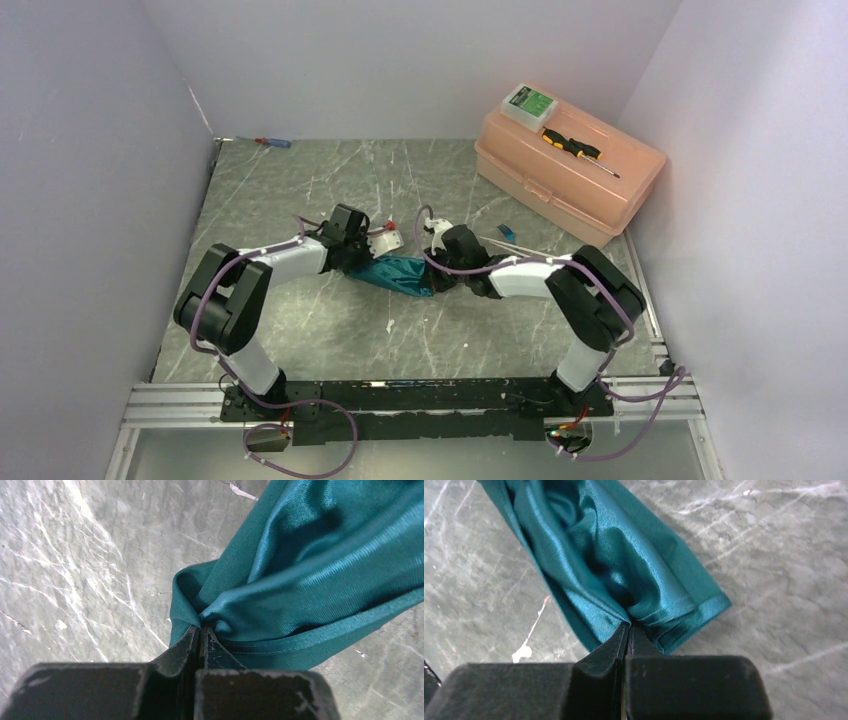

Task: Fold the napkin into a case and place the utensils inside
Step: Fold the smaller rectangle-folded napkin at the center of the board.

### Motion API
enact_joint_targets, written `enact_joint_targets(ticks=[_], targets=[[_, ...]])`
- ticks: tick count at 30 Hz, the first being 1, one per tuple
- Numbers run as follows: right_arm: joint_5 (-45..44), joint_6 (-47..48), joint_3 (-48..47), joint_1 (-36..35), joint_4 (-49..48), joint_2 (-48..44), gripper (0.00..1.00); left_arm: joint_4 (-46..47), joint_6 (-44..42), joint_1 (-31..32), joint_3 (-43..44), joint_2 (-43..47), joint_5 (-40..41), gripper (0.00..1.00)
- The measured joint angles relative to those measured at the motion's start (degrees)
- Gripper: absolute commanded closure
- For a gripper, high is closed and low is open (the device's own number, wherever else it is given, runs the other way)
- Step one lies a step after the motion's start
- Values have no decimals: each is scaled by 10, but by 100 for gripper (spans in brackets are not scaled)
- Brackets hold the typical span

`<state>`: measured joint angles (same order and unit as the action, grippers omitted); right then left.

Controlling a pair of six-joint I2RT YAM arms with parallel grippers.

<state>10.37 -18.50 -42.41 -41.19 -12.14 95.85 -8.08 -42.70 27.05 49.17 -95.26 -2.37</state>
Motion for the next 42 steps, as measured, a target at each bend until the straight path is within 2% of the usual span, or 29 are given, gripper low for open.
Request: enact_joint_targets(ticks=[9, 15, 22, 28, 29, 32, 33, 37, 42], targets=[[85, -28, -50, 41, 17, 55, 100, -84, 50, -19, 39, -4, -30, 93], [105, -30, -62, 50, 31, 63, 100, -143, 67, -25, 61, -6, -42, 80], [110, -38, -75, 52, 49, 69, 100, -186, 76, -27, 74, -8, -56, 86], [115, -51, -74, 55, 50, 67, 100, -135, 59, -27, 33, 10, -51, 97], [116, -52, -72, 55, 49, 65, 94, -122, 56, -27, 24, 15, -48, 97], [117, -56, -56, 56, 46, 49, 62, -98, 49, -26, 13, 20, -40, 97], [117, -57, -50, 56, 43, 42, 57, -93, 49, -26, 13, 19, -39, 97], [108, -49, 0, 56, 12, -17, 51, -99, 59, -29, 25, 10, -41, 97], [60, 3, 49, 40, -18, -102, 49, -115, 74, -32, 40, 0, -46, 97]])
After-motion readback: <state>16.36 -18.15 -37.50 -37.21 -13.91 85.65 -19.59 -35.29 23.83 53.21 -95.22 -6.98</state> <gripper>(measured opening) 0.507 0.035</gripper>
